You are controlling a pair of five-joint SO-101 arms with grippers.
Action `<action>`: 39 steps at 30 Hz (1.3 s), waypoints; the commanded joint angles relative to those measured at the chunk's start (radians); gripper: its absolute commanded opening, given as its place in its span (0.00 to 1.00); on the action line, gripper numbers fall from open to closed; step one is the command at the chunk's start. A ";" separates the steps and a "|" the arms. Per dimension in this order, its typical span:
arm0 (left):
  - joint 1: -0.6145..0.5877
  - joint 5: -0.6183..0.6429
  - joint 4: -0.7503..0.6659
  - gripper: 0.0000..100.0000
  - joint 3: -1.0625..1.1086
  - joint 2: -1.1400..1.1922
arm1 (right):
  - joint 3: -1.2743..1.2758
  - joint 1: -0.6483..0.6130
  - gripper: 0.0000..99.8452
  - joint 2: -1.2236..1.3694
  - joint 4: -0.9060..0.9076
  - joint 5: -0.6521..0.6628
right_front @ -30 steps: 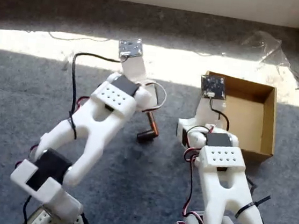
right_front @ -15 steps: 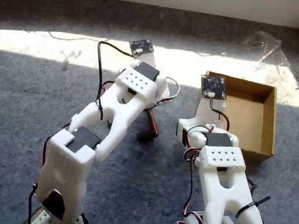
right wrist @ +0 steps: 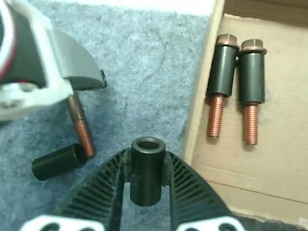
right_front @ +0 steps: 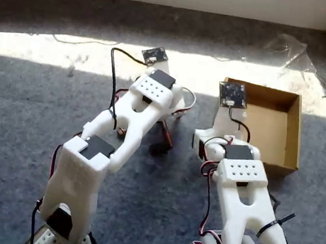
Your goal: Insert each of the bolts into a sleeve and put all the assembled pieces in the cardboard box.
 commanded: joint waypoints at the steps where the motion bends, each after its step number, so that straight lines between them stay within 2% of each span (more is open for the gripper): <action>1: -0.019 0.005 0.000 0.18 -0.047 -0.016 | -0.012 0.035 0.00 -0.036 -0.027 0.000; 5: -0.051 0.005 0.000 0.18 -0.045 -0.016 | -0.012 0.035 0.00 -0.036 -0.027 0.000; 25: -0.042 0.005 0.005 0.18 -0.054 0.067 | -0.010 0.035 0.00 -0.036 -0.027 0.000; 32: -0.042 0.005 0.005 0.04 -0.054 0.065 | -0.010 0.035 0.00 -0.036 -0.027 0.000; 39: -0.021 -0.021 0.000 0.04 -0.054 0.064 | -0.010 0.035 0.00 -0.036 -0.027 0.000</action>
